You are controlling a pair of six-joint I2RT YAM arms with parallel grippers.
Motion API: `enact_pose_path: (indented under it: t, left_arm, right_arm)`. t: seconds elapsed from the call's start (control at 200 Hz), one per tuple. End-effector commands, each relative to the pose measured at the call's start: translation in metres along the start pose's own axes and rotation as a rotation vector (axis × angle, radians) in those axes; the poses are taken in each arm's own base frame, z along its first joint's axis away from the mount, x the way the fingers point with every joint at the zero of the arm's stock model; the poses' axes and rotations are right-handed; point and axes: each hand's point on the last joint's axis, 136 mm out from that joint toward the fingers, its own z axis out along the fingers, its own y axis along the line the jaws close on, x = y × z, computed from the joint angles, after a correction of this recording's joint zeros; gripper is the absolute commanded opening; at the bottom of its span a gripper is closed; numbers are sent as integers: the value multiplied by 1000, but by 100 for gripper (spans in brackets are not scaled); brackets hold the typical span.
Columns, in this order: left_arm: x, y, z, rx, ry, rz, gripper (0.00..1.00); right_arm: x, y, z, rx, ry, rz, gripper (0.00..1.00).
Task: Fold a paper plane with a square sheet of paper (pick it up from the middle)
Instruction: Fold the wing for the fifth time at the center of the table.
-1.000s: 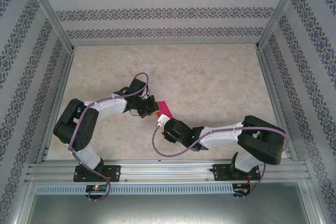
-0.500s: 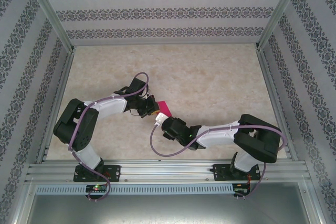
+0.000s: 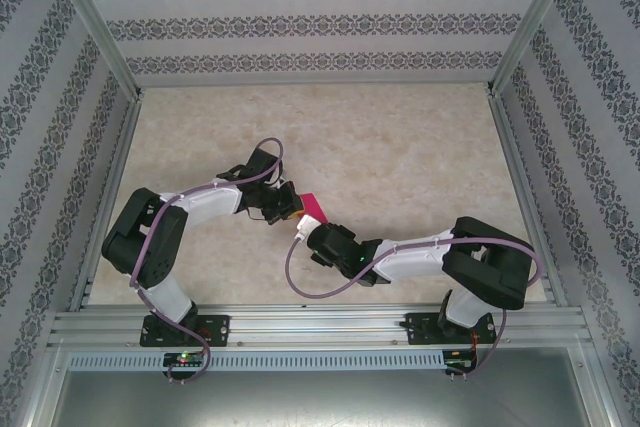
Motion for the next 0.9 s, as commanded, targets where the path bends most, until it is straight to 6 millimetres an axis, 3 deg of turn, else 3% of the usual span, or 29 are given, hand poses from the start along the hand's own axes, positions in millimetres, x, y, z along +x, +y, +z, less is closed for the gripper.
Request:
enact_pose_path:
  t: [0.0,0.205,0.325,0.674,0.894]
  left_arm:
    - [-3,-2,-5,-14,-6,15,0]
    - [-4,-2,-8,-21,-17,16,0]
    - [-8,1,-18,-37,-41,18,7]
    - [-22,41,-74,-196,-209,-11,39]
    - [-22,47,-87,-193,-242,-15,41]
  right_arm:
    - [-5,-1,0,22,-5,0,17]
    - [-6,0,2,16,-5,39,5]
    - [-11,6,4,-29,-6,103,0]
    - [-29,20,18,-317,10,543,0]
    - [-40,27,27,-483,46,757,0]
